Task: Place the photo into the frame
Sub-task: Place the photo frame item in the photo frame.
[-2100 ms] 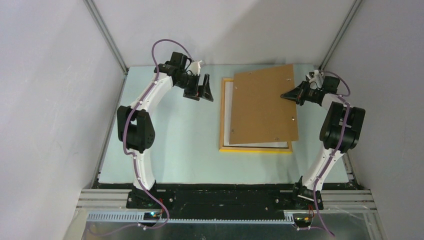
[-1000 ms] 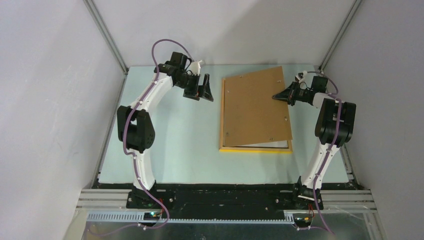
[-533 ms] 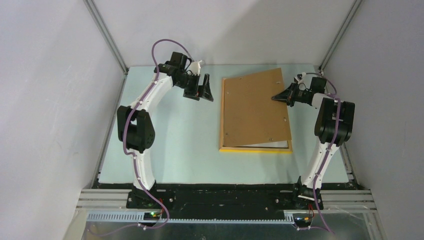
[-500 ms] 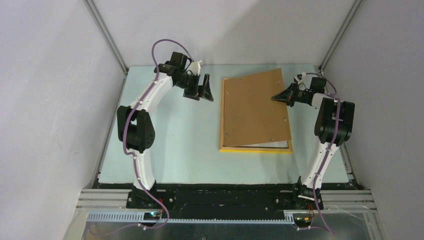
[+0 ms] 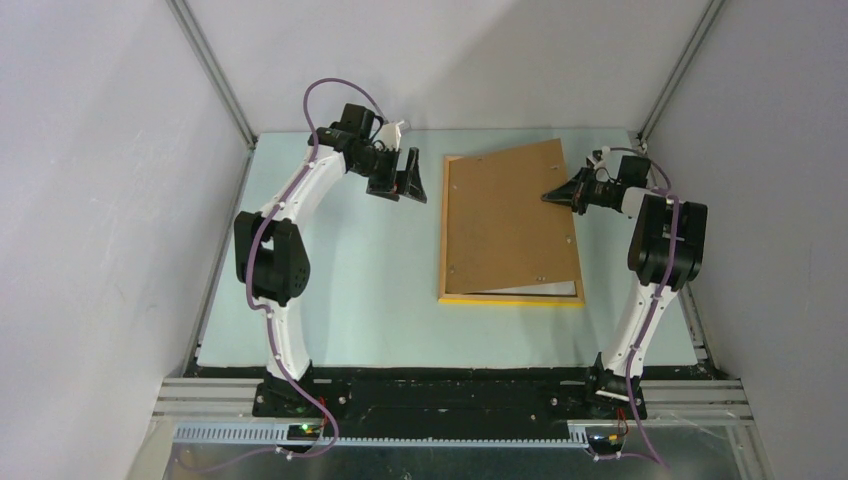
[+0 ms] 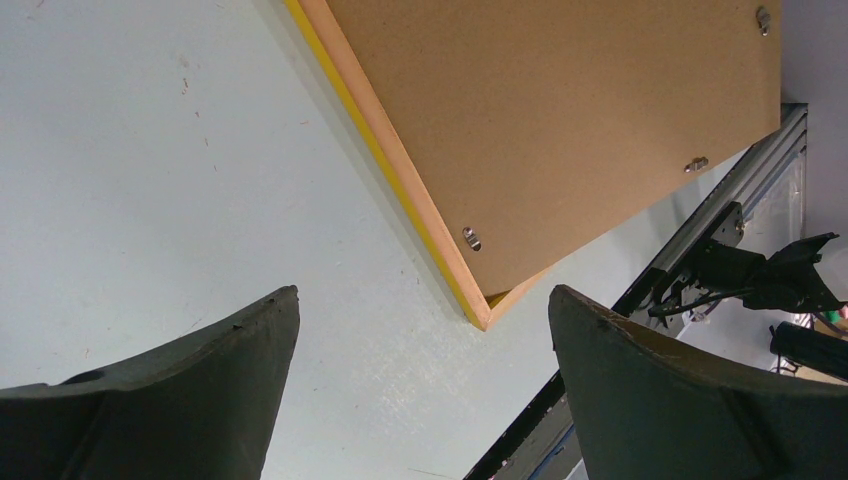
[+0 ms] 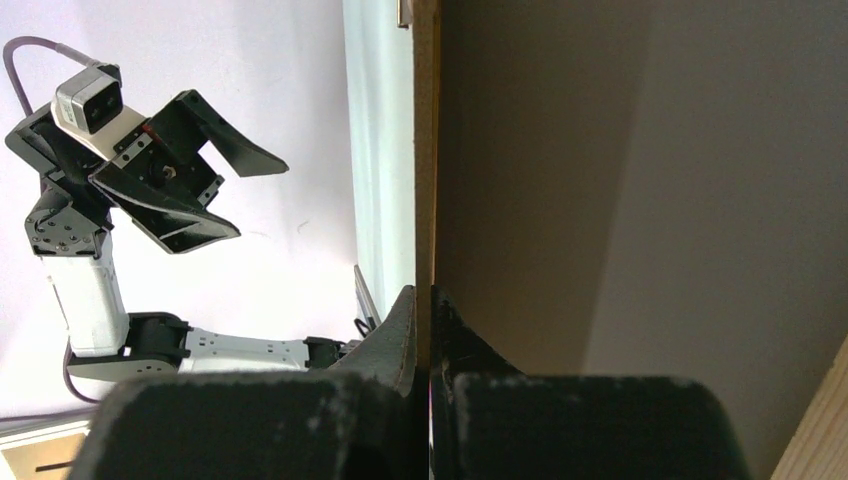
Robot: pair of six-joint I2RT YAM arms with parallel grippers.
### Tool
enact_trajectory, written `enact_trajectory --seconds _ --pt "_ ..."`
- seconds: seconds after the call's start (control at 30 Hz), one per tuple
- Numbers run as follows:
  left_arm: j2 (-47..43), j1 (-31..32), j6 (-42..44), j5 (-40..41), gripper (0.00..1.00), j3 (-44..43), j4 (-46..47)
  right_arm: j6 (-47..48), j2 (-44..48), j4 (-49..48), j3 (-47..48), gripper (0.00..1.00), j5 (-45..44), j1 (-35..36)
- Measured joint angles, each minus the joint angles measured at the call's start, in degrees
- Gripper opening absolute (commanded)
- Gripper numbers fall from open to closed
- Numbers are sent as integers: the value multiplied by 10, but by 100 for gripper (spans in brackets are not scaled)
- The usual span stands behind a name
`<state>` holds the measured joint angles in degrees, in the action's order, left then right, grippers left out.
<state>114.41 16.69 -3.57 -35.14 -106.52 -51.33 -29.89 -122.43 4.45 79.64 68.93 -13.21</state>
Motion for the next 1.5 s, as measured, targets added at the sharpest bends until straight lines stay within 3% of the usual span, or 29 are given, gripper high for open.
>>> enact_trajectory --seconds 0.37,0.67,0.97,1.23,1.5 --pt "0 0 0 0 98 0 0 -5 -19 -12 0 1 -1 2" --pt "0 0 0 0 98 0 0 41 -20 43 11 32 -23 3" --pt "0 0 0 -2 98 3 0 119 -20 149 50 55 -83 14" --pt "0 0 1 -7 98 7 0 177 -20 221 77 73 -154 30" --pt "0 0 0 -10 98 7 1 230 3 278 82 80 -244 43"
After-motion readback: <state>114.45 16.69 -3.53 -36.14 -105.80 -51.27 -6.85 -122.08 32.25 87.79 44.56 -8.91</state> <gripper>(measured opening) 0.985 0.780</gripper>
